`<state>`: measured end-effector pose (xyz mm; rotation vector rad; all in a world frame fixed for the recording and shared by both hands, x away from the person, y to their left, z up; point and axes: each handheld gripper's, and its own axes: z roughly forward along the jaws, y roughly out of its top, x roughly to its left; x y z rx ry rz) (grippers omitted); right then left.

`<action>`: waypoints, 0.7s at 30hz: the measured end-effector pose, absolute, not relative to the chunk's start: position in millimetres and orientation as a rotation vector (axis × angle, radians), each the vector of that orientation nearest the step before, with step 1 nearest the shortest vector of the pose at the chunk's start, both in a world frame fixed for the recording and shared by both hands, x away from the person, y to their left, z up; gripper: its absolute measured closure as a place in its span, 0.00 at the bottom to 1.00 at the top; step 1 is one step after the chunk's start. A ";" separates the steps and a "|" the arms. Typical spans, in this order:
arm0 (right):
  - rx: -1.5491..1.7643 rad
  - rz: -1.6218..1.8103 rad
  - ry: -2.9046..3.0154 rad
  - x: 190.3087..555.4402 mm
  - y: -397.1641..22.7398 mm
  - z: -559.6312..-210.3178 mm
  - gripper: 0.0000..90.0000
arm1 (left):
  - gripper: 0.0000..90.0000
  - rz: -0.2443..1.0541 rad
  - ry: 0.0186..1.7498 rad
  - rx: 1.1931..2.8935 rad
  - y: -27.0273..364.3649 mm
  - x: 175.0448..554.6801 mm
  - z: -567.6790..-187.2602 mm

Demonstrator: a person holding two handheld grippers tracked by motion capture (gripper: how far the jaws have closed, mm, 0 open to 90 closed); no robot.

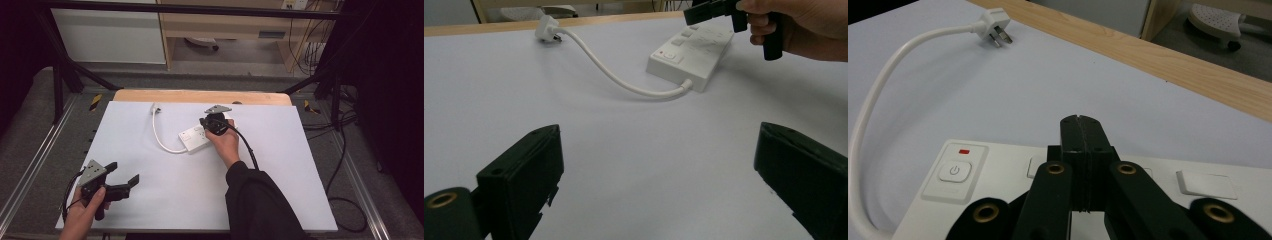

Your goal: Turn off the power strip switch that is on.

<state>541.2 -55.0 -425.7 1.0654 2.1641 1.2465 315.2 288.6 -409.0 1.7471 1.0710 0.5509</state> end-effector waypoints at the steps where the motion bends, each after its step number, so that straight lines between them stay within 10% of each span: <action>1: 1.069 1.252 2.158 540.7 -56.3 -424.3 1.00 | 0.06 0.550 1.071 1.746 288.5 315.2 -409.1; 12: 1.091 1.278 2.134 539.5 -67.7 -414.8 0.99 | 0.06 0.551 1.073 1.748 288.6 315.4 -409.3; 21: 1.118 1.322 2.128 535.1 -76.0 -404.1 0.79 | 0.06 0.551 1.072 1.748 288.7 315.2 -409.2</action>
